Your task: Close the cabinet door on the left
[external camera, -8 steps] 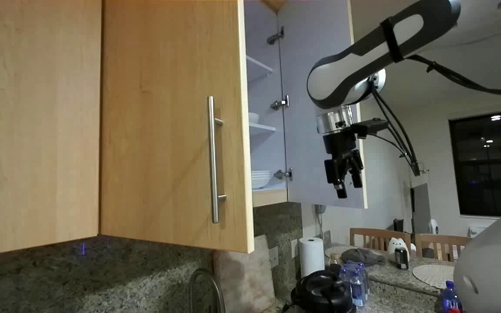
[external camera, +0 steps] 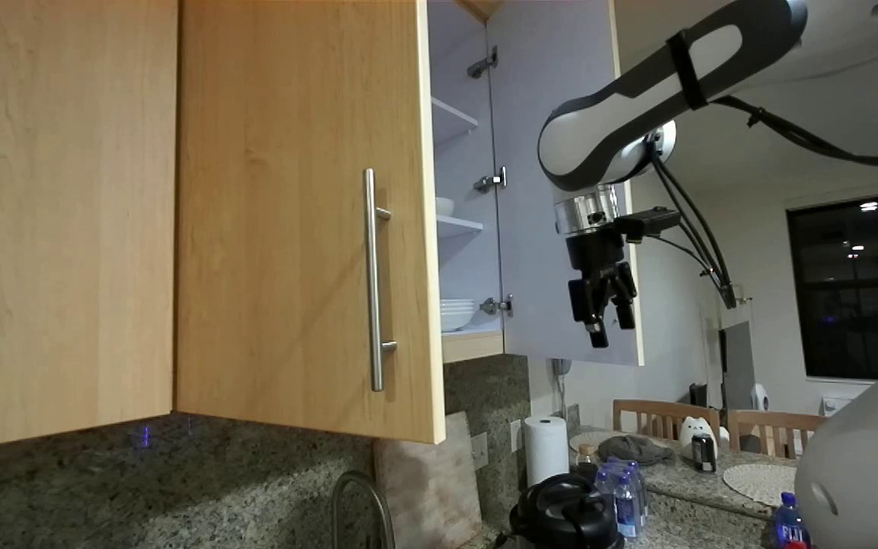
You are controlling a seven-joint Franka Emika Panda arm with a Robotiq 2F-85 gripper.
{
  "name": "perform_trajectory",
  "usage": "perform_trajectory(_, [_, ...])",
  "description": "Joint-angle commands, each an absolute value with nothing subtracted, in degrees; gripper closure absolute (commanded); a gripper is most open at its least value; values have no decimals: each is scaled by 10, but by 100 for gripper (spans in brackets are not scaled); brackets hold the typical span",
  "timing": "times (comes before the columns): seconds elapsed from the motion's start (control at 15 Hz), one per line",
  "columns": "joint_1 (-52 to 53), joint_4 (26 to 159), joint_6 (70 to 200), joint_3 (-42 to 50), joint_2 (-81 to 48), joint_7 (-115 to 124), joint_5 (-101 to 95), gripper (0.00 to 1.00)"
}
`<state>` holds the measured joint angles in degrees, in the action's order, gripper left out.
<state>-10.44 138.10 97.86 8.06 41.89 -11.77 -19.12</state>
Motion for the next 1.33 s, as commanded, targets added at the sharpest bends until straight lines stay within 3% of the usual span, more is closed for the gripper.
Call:
perform_trajectory(0.0, [-93, 1379, 975, 88, 419, -112, -196, 0])
perform_trajectory(1.27, [-24, 1387, 974, 51, 572, -139, -207, 0])
